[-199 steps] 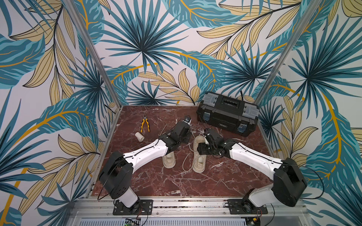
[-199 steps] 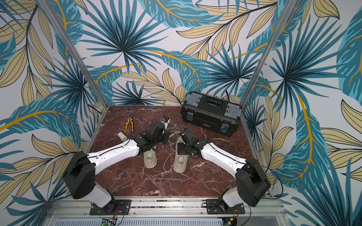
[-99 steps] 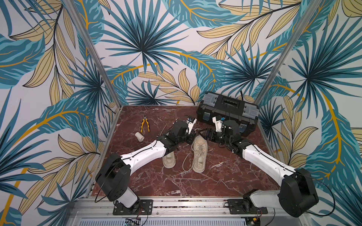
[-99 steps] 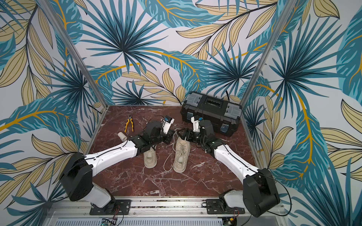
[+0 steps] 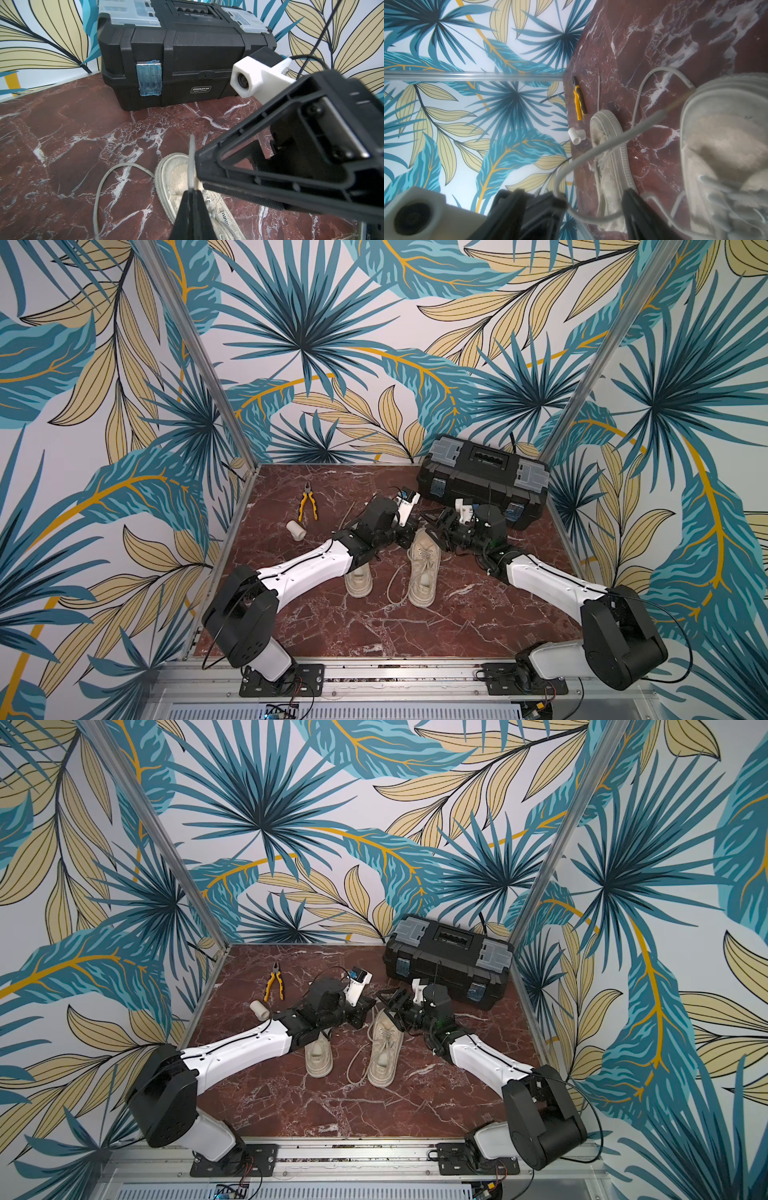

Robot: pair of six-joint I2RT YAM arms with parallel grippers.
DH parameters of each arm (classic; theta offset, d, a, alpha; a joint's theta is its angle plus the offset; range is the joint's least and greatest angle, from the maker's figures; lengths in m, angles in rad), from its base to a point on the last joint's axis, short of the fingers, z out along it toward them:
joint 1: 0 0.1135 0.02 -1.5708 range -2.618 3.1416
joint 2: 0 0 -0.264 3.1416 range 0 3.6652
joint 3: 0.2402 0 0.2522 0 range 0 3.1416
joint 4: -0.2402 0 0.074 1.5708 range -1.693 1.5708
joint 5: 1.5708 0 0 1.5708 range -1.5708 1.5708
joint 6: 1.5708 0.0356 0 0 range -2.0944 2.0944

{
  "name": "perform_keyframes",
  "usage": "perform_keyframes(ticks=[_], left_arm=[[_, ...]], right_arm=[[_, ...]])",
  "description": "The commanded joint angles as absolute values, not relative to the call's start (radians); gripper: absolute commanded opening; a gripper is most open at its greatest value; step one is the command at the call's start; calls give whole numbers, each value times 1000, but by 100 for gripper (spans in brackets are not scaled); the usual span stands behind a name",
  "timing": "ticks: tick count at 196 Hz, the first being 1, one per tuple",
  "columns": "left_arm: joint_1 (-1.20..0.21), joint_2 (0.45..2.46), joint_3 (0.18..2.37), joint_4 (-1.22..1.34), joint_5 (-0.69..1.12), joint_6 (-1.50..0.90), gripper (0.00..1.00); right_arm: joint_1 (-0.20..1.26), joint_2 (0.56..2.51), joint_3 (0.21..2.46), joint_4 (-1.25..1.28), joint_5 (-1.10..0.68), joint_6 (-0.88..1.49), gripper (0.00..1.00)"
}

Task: Tie the shoes
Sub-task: Cross the shoelace with the shoelace.

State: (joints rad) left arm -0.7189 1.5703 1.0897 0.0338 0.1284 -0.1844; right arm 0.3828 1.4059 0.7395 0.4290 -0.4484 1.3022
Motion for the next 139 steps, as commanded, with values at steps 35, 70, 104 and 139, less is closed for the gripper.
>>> perform_keyframes(ticks=[35,70,104,139], left_arm=[[-717,1568,1046,78,184,-187,0],[-716,1557,1028,93,168,-183,1],[-708,1512,991,110,175,-159,47],[-677,1481,903,230,237,-159,66]], right_arm=[[393,1467,792,503,-425,1371,53],[396,1437,786,473,-403,1339,10],[394,1382,812,351,-380,1231,0],[394,1337,852,239,-373,1139,0]])
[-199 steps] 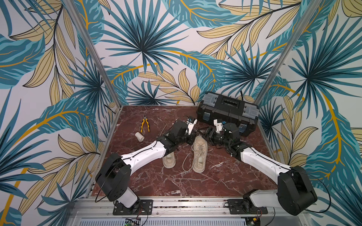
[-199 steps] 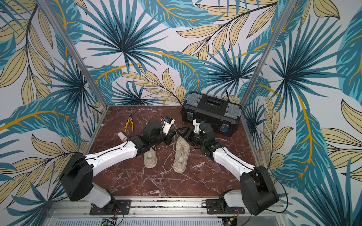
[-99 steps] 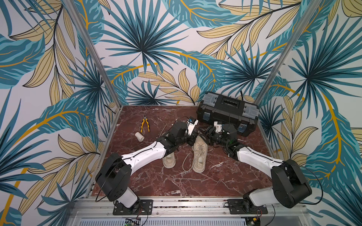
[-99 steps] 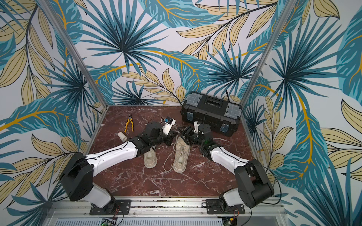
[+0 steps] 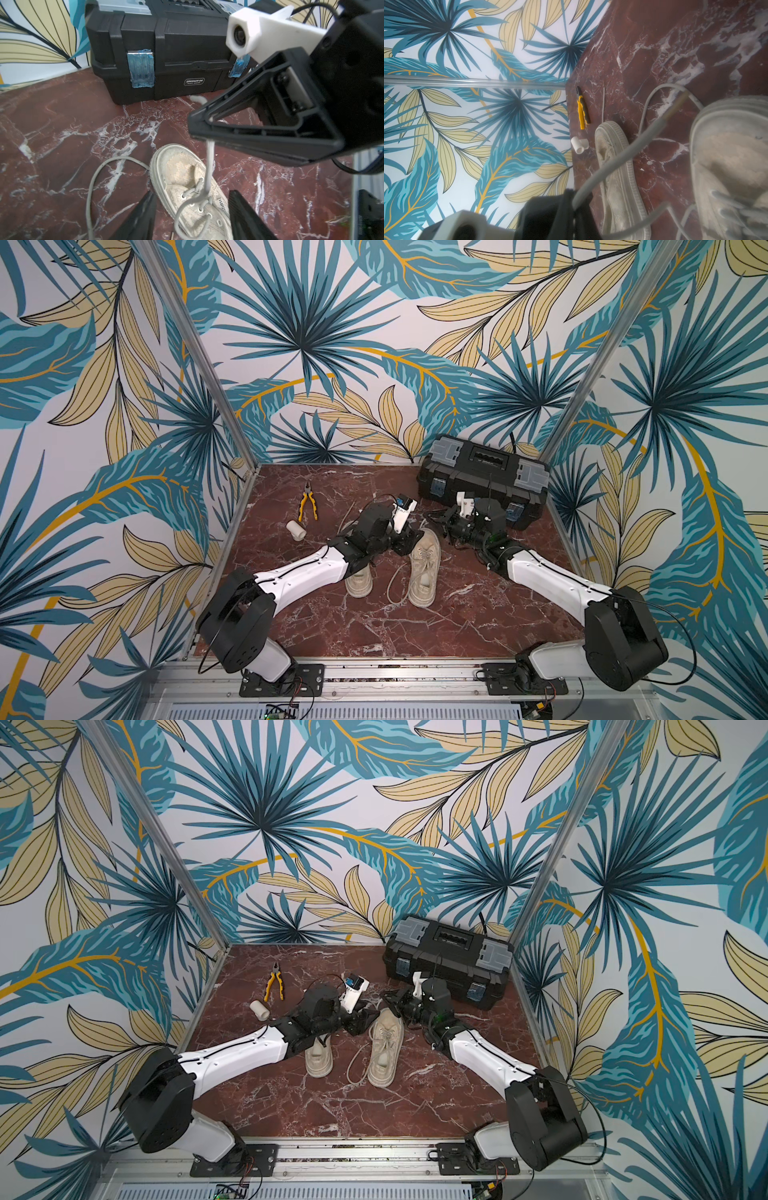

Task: Tie the shoes
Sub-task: Cross the shoelace with the shoelace.

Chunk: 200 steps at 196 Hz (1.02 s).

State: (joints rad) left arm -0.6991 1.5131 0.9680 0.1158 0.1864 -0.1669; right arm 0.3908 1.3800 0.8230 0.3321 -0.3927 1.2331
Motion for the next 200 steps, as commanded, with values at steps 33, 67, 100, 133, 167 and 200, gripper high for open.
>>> perform_keyframes(ticks=[33,67,100,133,167,200], left_arm=[[-673,1570,939,316,358,-159,68],[-672,1660,1000,355,450,-178,65],[-672,1676,993,409,452,-195,55],[-672,1679,982,457,462,-210,52],[-673,1683,997,469,472,-219,48],[-673,1691,1015,468,469,-219,36]], right_arm=[[393,1323,854,228,-379,1137,0],[393,1302,863,203,-361,1121,0],[393,1295,869,177,-354,1106,0],[392,1301,873,159,-346,1097,0],[392,1309,881,156,-354,1095,0],[393,1312,887,135,-348,1082,0]])
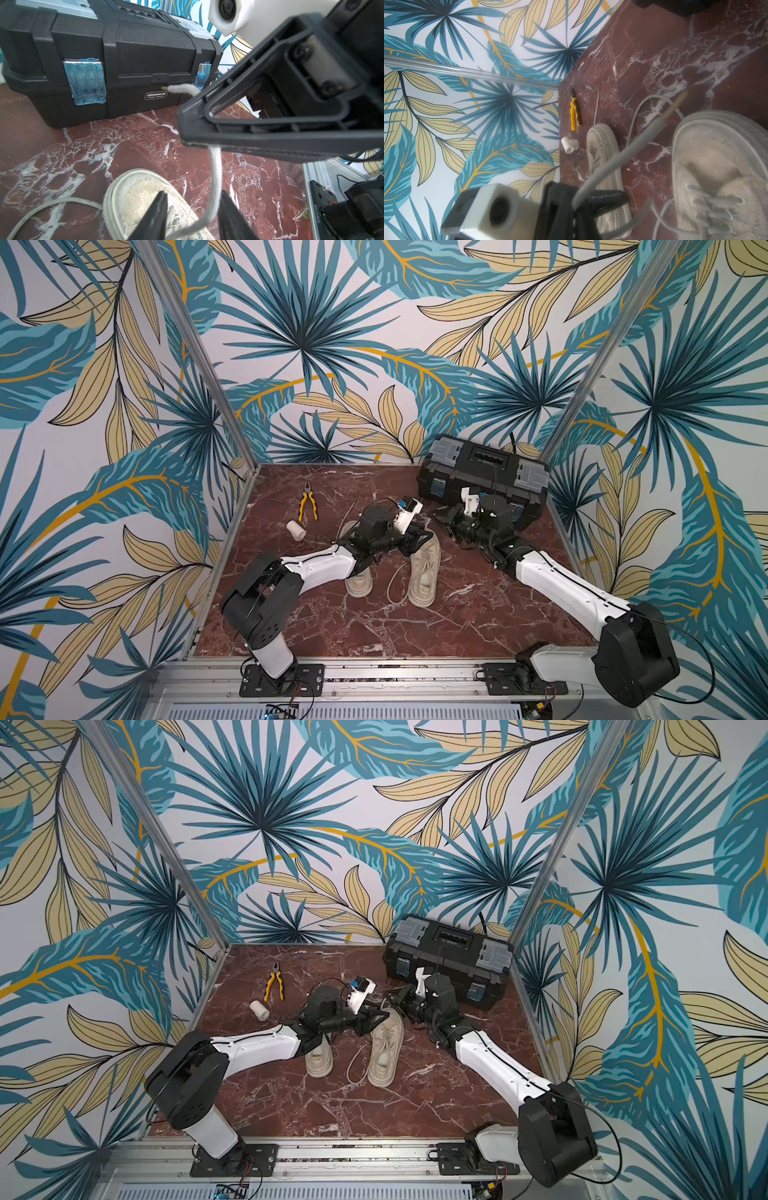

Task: Tie the shoes
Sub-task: Cross the shoelace with the shoelace.

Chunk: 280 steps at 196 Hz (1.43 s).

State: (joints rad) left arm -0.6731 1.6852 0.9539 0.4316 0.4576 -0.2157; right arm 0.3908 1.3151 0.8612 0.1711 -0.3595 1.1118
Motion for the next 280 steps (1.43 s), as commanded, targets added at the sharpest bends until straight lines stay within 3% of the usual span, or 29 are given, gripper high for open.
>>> perform_keyframes(ticks=[1,26,54,80,106,138,175,224,280], left_arm=[[-673,1690,1016,468,468,-218,36],[-673,1690,1012,474,448,-222,21],[-665,1684,1000,468,413,-233,0],[-624,1687,995,442,418,-284,0],[-576,1712,1014,401,499,-314,0],[-525,1762,1047,385,610,-363,0],[-484,1823,1087,378,715,-410,0],[-441,1896,1159,343,841,-429,0],[-396,1978,1250,278,993,-436,0]], right_arm=[[393,1312,887,133,-347,1082,0],[393,1319,893,109,-340,1054,5],[382,1325,922,11,-334,944,19],[340,1290,969,-152,-311,724,40],[340,1212,1015,-395,-219,502,51],[388,1133,990,-554,-193,486,52],[611,1112,934,-575,-30,620,53],[896,1296,1022,-551,197,694,52],[1018,1561,1107,-475,256,712,47]])
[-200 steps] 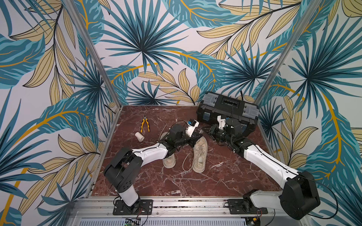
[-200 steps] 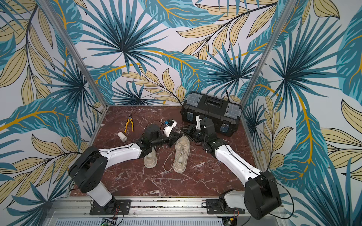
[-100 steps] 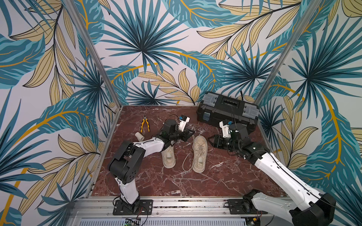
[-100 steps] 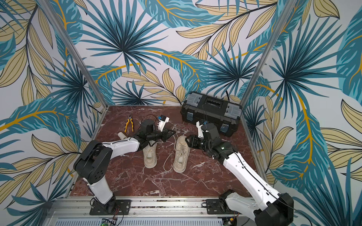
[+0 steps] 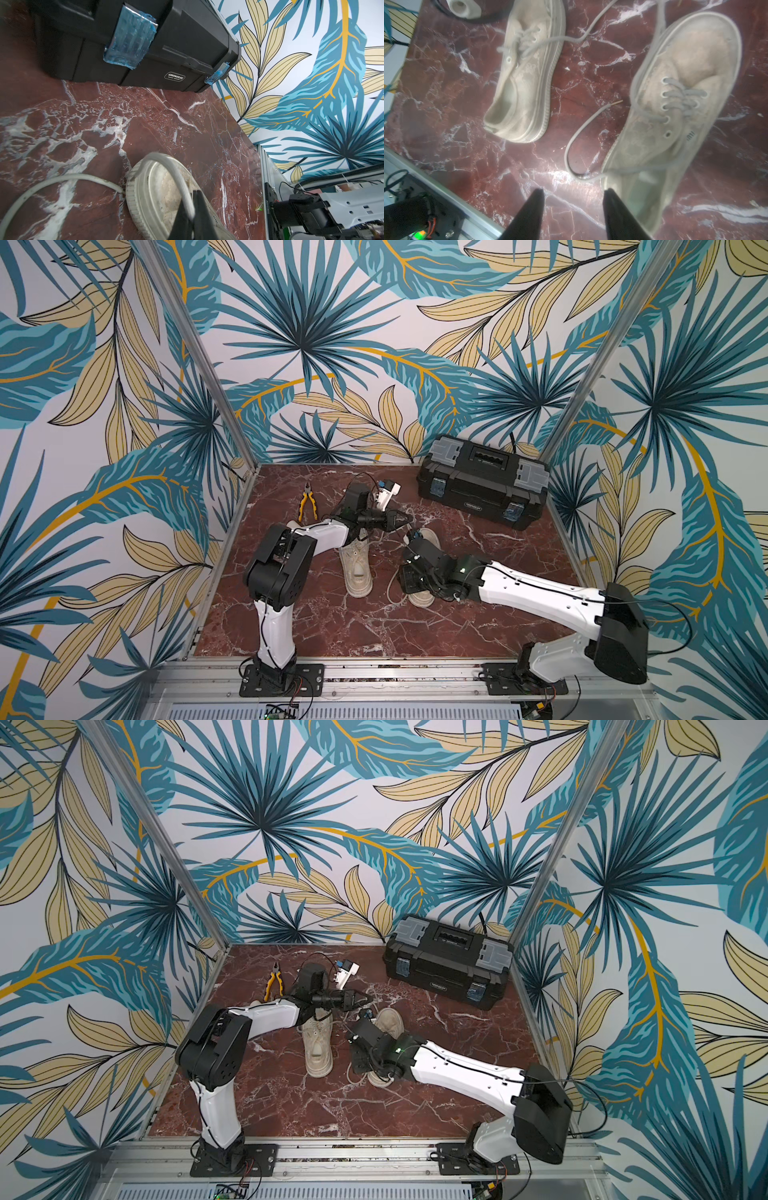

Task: Tie the shoes
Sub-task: Cross the shoelace with the shoelace.

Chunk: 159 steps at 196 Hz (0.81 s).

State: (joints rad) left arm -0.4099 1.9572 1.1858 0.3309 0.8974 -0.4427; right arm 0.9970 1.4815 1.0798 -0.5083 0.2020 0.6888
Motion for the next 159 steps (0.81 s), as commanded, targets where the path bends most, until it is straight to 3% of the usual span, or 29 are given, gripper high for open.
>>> perform_keyframes(ticks=[1,159], left_arm=[[-396,1979,1252,275,994,-435,0],[-394,2008,1260,261,1006,-408,0]], right_arm=[[1018,1564,1109,-475,255,713,47],[1031,1949,1227,-498,204,692,39]])
